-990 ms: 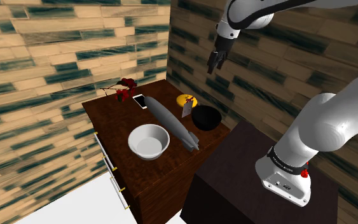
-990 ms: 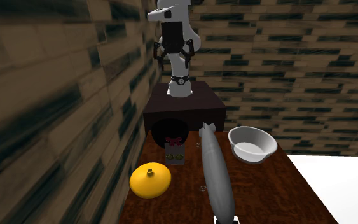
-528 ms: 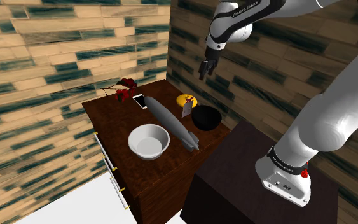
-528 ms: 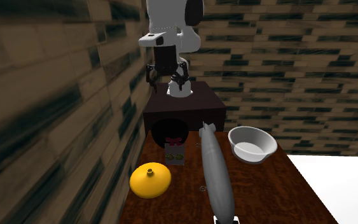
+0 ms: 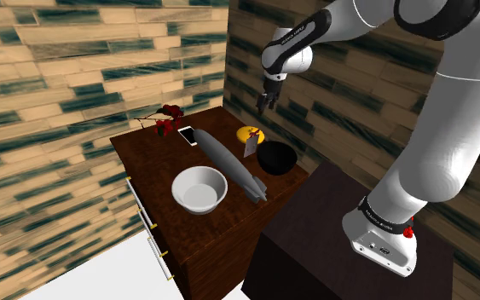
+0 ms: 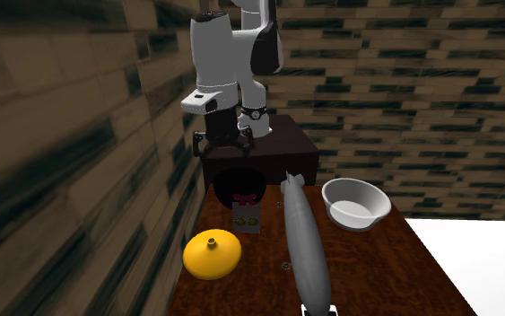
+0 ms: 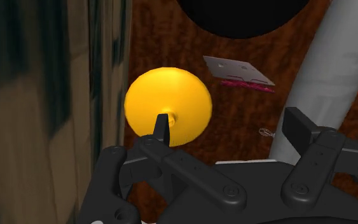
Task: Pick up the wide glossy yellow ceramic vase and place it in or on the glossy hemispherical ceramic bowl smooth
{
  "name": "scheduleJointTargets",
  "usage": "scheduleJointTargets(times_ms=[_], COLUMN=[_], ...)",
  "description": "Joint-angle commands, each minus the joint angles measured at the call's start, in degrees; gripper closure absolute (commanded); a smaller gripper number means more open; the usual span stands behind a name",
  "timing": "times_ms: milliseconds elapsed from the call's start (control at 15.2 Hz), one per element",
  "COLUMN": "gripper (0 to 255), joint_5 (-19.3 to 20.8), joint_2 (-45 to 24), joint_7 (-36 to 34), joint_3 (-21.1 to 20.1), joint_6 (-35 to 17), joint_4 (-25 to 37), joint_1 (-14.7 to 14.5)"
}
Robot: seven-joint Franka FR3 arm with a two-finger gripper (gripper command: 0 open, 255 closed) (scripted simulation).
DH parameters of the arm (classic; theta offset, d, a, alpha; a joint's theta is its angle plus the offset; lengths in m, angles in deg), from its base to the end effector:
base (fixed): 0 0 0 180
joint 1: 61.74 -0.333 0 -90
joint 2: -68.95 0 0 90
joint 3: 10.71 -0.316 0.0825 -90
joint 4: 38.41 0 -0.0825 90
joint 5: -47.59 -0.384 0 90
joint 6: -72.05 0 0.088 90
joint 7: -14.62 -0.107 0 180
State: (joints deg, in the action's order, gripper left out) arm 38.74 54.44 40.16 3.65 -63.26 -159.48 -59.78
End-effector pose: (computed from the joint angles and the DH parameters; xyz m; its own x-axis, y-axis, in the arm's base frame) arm 0.5526 -0.1574 0.2987 0.9980 0.0586 0.0236 0.0595 -0.9974 -0.0407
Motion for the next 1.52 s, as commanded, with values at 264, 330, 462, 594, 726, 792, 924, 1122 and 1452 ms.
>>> scheduleJointTargets(times_ms=[264,330,462,594,726,792,924,1122,1452], gripper=[0,0,0,0,0,0,0,0,0], joint_5=[-3.5,-3.9,-4.5,-4.9,-5.1,-5.2,-5.4,-5.8,-5.9], joint_2=[-13.9,-16.2,-20.8,-25.5,-27.4,-28.0,-29.2,-31.0,-31.3], joint_7=[4.2,4.7,5.5,6.1,6.3,6.3,6.5,6.7,6.7], joint_3=[-1.4,-1.7,-2.2,-2.7,-3.0,-3.1,-3.3,-3.7,-3.8], joint_6=[-2.0,-2.0,-1.9,-1.5,-1.8,-2.3,-3.2,-4.4,-4.7], joint_4=[10.8,12.9,17.4,22.2,23.8,23.9,24.2,24.7,24.9], joint_1=[3.1,3.6,4.7,5.7,6.1,6.2,6.4,6.6,6.6])
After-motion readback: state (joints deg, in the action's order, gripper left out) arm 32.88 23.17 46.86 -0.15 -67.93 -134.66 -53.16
